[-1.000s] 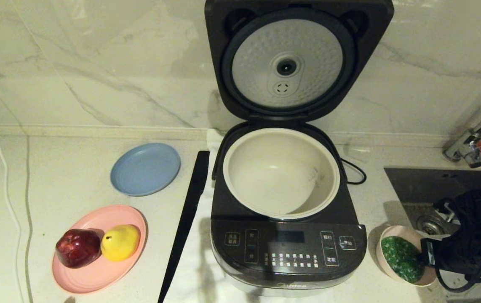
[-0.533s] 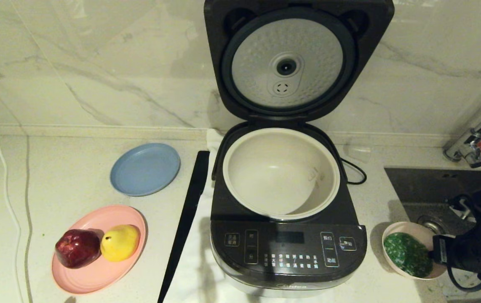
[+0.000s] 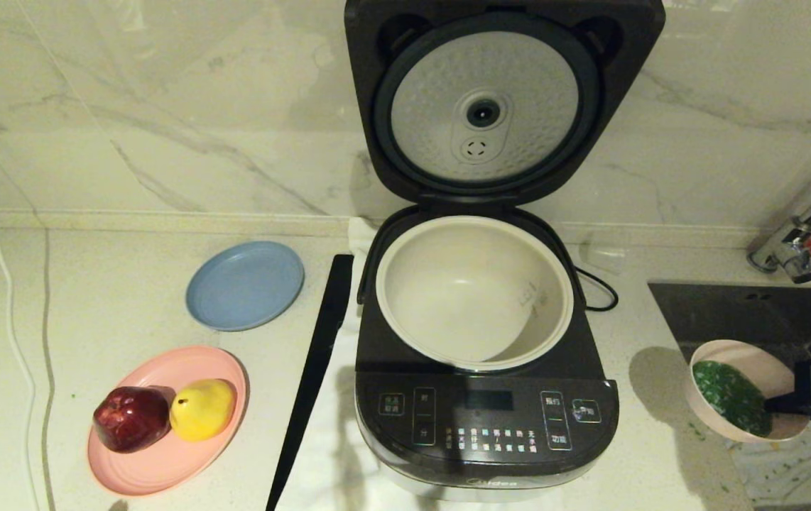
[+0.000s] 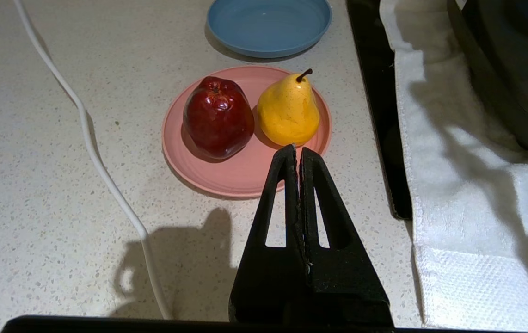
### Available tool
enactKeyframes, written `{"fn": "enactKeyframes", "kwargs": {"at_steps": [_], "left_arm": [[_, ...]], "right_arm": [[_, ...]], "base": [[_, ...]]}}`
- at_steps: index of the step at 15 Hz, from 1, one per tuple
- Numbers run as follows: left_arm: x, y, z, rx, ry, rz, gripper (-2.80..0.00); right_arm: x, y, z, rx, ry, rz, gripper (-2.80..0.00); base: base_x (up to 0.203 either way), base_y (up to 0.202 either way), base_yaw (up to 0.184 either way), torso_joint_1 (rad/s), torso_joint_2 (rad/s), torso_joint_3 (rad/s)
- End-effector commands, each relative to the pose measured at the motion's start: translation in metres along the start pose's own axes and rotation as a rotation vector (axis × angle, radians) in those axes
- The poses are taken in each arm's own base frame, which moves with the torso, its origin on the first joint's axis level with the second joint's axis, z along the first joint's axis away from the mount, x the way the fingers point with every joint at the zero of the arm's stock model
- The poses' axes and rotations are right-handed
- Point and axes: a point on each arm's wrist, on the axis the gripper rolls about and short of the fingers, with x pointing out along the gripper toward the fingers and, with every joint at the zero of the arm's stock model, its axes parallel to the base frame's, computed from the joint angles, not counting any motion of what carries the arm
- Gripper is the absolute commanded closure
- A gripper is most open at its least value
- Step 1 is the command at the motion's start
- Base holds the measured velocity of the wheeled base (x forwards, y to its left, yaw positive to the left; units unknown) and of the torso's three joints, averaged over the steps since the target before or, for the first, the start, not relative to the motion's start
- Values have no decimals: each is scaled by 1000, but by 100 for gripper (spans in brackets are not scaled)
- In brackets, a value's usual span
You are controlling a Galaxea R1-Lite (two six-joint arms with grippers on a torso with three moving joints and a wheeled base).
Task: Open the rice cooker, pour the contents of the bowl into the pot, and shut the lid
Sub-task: Fill a bowl with water from the tap
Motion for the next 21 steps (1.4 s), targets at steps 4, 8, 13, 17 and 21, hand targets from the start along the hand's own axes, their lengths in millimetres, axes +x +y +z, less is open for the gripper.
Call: {"fn": "enactKeyframes", "kwargs": {"at_steps": [4, 8, 13, 17, 21], "left_arm": [[0, 0, -1, 0, 5, -1, 0], [0, 0, -1, 0, 5, -1, 0], [0, 0, -1, 0, 5, -1, 0], [0, 0, -1, 0, 5, -1, 0], [0, 0, -1, 0, 5, -1, 0]], "right_arm": [[-12, -27, 30, 126, -70, -39, 0], [-4, -58, 52, 223, -88, -90, 0], [9, -93, 76, 368, -105, -135, 0], [16, -139, 90, 455, -132, -188, 0], [15, -178, 99, 509, -172, -228, 0]], "base": [[0, 0, 0, 0, 0, 0], [0, 0, 0, 0, 0, 0], [0, 0, 0, 0, 0, 0], [0, 0, 0, 0, 0, 0], [0, 0, 0, 0, 0, 0]]}}
